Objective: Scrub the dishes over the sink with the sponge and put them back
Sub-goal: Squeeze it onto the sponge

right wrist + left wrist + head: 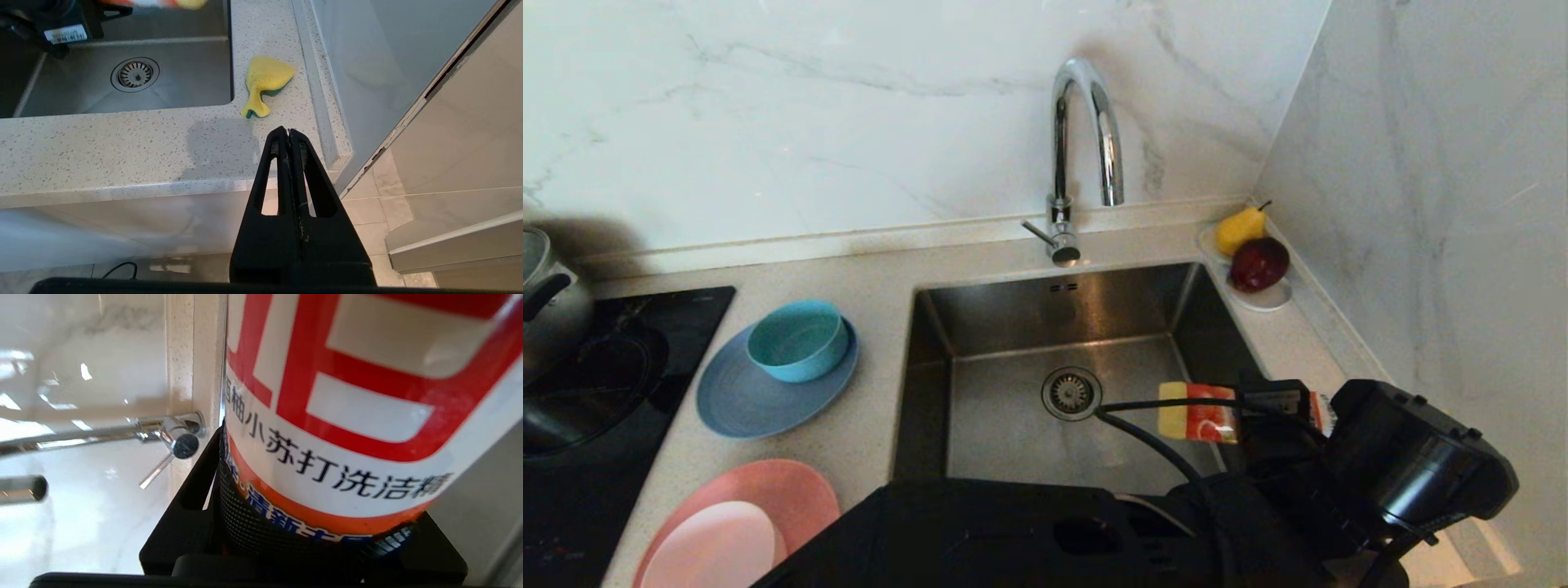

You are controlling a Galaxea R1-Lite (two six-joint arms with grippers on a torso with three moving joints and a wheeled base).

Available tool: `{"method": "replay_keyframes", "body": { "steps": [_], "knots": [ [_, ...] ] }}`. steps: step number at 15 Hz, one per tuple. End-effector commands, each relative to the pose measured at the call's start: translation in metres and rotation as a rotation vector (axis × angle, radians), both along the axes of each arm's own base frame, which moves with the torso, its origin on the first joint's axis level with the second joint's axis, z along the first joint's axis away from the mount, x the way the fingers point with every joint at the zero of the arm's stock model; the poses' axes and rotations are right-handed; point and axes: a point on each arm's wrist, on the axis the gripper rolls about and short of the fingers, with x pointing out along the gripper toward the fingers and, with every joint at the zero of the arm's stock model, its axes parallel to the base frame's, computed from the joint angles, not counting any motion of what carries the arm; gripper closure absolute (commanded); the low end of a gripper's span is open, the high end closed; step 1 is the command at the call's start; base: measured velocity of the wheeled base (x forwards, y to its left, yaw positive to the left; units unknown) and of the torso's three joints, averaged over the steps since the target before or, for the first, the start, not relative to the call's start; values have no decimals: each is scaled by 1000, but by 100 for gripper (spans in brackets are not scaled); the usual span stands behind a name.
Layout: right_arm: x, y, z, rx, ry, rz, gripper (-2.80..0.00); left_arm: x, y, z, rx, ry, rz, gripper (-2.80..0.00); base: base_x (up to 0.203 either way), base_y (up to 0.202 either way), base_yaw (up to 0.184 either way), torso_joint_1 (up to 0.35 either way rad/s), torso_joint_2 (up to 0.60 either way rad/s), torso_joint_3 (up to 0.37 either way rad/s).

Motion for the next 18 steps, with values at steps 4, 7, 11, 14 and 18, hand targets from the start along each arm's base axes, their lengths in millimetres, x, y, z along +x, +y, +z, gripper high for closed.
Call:
{"method": "replay_keyframes", "body": {
  "steps": [4, 7, 11, 14, 18],
  "knots": [
    [0, 0, 0, 0, 0, 0, 0, 2, -4, -13, 77, -8, -8, 0, 0, 0, 0, 0, 0, 0],
    [0, 0, 0, 0, 0, -1, 0, 3, -6, -23, 95, -4, -10, 0, 0, 0, 0, 0, 0, 0],
    [0, 0, 0, 0, 0, 0, 0, 1, -11, -42, 126, 9, -14, 0, 0, 0, 0, 0, 0, 0],
    [0, 0, 0, 0, 0, 0, 0, 0, -13, -47, 140, 12, -19, 0, 0, 0, 0, 0, 0, 0],
    [0, 0, 0, 0, 0, 0, 0, -1, -13, -50, 141, 15, -19, 0, 0, 0, 0, 0, 0, 0]
  ]
}}
